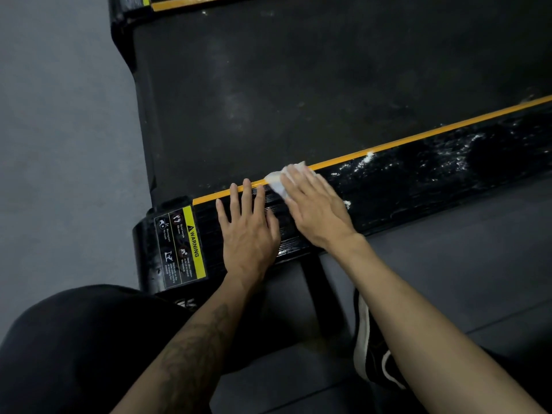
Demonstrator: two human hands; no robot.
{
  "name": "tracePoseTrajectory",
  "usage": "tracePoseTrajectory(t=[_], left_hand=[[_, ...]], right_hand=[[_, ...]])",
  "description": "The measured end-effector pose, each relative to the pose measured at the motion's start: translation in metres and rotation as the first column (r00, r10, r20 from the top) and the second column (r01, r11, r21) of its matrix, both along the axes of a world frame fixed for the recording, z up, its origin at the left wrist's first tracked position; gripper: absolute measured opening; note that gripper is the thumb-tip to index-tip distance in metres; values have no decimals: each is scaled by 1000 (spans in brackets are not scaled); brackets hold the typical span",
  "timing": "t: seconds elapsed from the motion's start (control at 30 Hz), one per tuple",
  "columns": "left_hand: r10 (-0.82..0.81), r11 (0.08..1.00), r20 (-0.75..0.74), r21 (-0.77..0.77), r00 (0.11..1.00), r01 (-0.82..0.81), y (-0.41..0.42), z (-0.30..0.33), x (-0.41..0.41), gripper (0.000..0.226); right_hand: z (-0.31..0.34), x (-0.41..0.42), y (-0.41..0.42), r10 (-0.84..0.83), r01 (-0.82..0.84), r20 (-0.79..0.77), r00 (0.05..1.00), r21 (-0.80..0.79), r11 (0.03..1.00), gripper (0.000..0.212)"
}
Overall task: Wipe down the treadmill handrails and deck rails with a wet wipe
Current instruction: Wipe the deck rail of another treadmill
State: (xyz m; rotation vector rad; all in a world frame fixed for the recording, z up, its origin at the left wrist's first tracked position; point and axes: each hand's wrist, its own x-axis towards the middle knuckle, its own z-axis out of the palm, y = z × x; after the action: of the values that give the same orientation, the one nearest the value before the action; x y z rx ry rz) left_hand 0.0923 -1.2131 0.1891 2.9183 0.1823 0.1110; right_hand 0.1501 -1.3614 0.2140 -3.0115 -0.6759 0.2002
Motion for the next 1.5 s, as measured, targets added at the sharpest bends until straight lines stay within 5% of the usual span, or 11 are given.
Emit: tracePoseTrajectory(t=[0.17,0.33,0.57,0.73,0.93,1.1,1.3,1.5], left_hand=[[-33,999,-12,-1,999,33,-1,0,0,61],[-112,994,-4,6,994,112,0,0,-1,58],[-166,986,22,-3,986,166,-1,0,0,58],[-215,976,28,16,976,215,-1,-2,-1,57],[-218,976,7,17,976,217,-3,-1,0,58],[-194,981,-11,-9,981,194,-5,1,1,60],[-165,986,-37,-5,986,165,-10,2,1,56],[-110,993,-72,-38,991,108,-20,3,0,57]], right_hand=[[-1,-3,-3,-317,317,-1,948,52,947,61],[-2,-9,-1,-18,18,-11,1000,-15,1000,61],[-2,-8,-11,-318,318,0,948,52,947,62],[-3,-14,-16,-52,52,6,999,-15,999,62],[1,-13,-20,-290,290,-8,957,63,955,62],[-1,-25,-20,-27,27,7,1000,-23,999,63],[-1,-21,-19,-341,340,1,940,65,938,64],[-3,-30,-23,-49,49,-3,999,16,999,61]])
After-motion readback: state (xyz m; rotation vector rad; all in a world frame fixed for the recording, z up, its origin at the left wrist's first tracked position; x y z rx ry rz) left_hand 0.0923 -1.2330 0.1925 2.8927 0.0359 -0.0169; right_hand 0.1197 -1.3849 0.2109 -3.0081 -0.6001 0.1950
